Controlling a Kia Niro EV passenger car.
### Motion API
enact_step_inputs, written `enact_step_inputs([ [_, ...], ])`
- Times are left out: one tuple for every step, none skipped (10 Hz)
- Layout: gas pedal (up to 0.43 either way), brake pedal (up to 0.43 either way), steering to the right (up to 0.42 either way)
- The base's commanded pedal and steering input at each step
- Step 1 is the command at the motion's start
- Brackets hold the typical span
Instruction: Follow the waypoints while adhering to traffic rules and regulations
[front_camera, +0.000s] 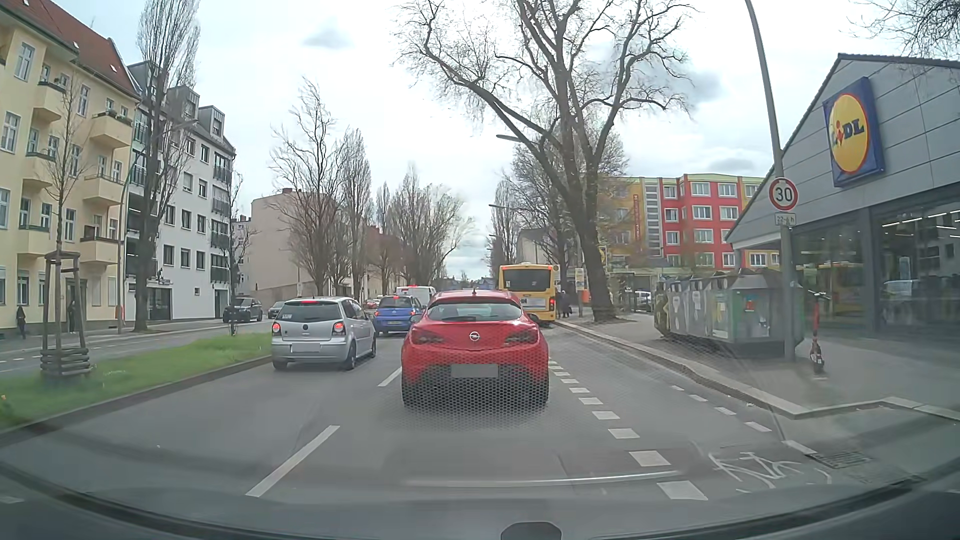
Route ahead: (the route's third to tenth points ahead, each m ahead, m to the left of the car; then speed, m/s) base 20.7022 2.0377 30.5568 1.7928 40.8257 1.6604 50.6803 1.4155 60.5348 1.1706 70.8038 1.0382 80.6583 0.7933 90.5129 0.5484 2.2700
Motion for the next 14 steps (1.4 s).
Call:
enact_step_inputs([
  [0.000, 0.000, -0.005],
  [0.000, 0.000, -0.004],
  [0.000, 0.000, -0.005],
  [0.008, 0.000, -0.005],
  [0.039, 0.000, -0.004],
  [0.047, 0.000, -0.004],
  [0.047, 0.000, -0.004],
  [0.047, 0.000, -0.005],
  [0.039, 0.000, -0.004],
  [0.000, 0.000, -0.004],
  [0.000, 0.000, -0.005],
  [0.000, 0.000, -0.006],
  [0.000, 0.000, -0.006],
  [0.000, 0.000, -0.006],
])
